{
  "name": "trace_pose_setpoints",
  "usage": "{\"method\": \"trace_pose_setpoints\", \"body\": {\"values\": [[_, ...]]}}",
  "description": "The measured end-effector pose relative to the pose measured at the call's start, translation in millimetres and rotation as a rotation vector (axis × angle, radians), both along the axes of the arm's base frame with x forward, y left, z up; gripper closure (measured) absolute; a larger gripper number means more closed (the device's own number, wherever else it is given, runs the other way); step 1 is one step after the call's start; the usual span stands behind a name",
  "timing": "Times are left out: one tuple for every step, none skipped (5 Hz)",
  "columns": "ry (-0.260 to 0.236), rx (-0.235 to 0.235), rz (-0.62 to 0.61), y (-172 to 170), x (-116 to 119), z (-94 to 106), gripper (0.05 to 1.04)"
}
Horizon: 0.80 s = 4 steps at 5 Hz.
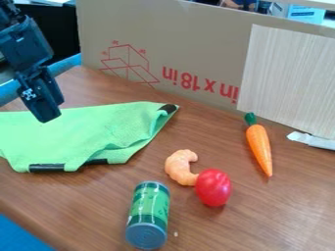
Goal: Unfold cloth from the bottom right to the top left
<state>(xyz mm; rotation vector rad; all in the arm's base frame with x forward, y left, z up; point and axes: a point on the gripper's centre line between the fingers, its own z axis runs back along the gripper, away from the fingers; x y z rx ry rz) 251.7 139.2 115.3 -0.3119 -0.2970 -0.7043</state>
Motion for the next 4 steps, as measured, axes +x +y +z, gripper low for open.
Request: {"method": "trace_pose_setpoints", "body": {"values": [[0.019, -0.018, -0.007, -1, -2, -8.7, 0.083], [-0.025, 0.01, -0.094, -3, -23, -19.6, 0.083], [-0.068, 0.045, -0.153, 1, -42, -21.9, 0.083], [-0.087, 0.087, -0.217, 4, -58, -32.1, 0.083]]}}
